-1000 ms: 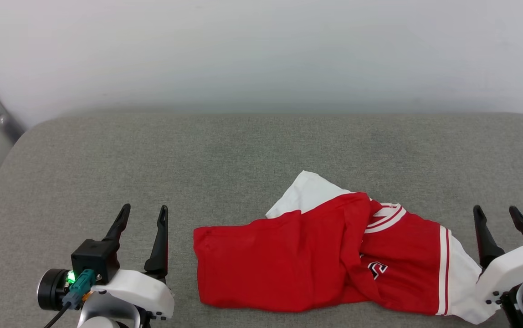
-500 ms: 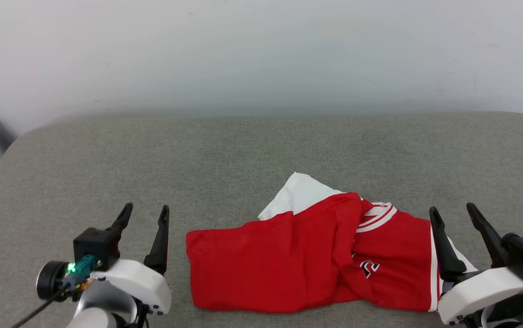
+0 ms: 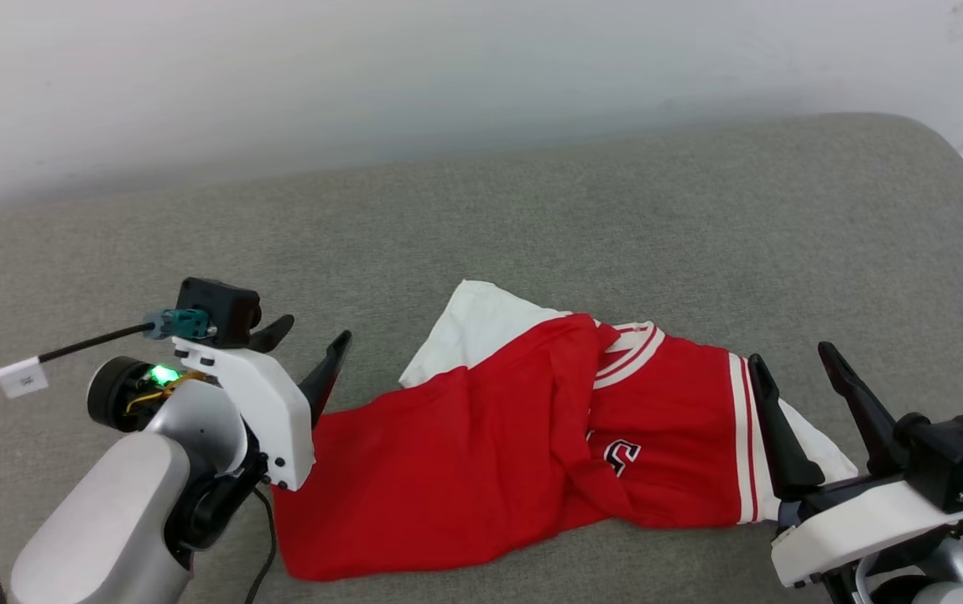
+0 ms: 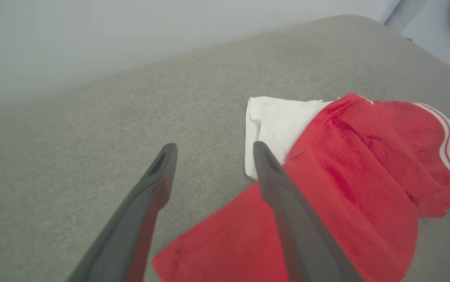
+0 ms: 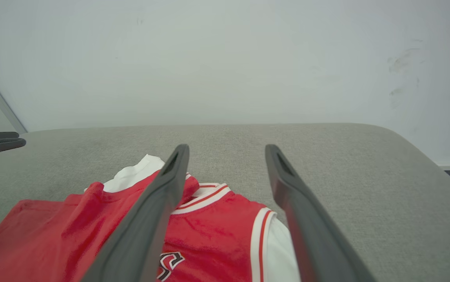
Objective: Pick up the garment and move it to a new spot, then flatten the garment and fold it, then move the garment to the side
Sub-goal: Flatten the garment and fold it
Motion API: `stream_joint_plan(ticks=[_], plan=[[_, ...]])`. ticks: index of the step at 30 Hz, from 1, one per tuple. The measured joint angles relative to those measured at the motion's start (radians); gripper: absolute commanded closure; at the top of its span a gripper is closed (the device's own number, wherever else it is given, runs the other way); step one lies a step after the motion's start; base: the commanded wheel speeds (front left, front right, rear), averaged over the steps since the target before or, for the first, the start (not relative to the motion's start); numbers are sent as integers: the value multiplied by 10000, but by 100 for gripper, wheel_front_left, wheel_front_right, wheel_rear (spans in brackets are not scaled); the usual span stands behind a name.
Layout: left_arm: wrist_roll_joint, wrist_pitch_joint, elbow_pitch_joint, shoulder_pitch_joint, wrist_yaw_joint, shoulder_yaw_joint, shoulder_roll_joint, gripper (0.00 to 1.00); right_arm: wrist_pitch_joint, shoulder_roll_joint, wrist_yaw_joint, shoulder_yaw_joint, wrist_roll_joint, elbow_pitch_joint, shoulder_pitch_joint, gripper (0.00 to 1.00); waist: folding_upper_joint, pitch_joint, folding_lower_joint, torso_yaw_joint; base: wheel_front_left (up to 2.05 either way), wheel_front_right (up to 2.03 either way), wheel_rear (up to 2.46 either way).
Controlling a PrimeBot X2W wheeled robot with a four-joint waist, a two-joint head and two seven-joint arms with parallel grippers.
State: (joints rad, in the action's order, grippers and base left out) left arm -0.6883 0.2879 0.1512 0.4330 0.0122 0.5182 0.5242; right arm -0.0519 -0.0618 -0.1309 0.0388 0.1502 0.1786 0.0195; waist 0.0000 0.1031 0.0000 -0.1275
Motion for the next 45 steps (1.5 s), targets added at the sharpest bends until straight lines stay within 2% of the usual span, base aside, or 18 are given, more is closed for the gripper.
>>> stream_joint_plan(ticks=[3,6,17,18,19,20,21,28,35,40,45], plan=[[-297,754,399,299,-491,332,-10,0,84,21,-2,105,33,10,-123,0,0,271,0,-251,0,0,0],[-433,1442,840,517,-796,685,-10,0,176,33,-2,209,56,13,-251,0,0,521,0,-478,0,0,0],[-359,3503,2224,1250,-1264,2188,-75,0,309,73,-2,366,215,-213,-443,0,0,957,0,-911,0,0,0],[-362,3662,2291,1295,-1273,2309,-102,19,343,77,-2,362,268,-221,-437,0,0,913,0,-925,0,0,0],[-360,3776,2330,1308,-1281,2449,-119,56,353,77,-2,360,280,-219,-437,0,0,882,0,-938,0,0,0],[-368,3856,2368,1323,-1283,2535,-148,86,384,77,-2,368,282,-219,-435,0,0,862,-1,-952,0,0,0],[-380,3912,2414,1370,-1302,2610,-176,100,424,79,-2,389,297,-219,-436,0,0,848,0,-966,0,0,0],[-174,3453,2786,1481,-1371,2928,-372,100,437,92,-2,299,353,-240,-379,0,0,696,0,-883,0,0,0],[238,2094,2380,1481,-1129,2905,-802,100,228,100,-2,82,408,-169,-63,0,0,281,0,-312,0,0,0],[495,1283,1097,1125,-663,2742,-550,100,-48,102,-2,-207,316,52,234,0,0,-122,0,283,0,0,0],[514,1367,-681,27,-109,2778,81,100,-330,104,-2,-545,274,265,664,0,0,-528,0,963,0,0,0]])
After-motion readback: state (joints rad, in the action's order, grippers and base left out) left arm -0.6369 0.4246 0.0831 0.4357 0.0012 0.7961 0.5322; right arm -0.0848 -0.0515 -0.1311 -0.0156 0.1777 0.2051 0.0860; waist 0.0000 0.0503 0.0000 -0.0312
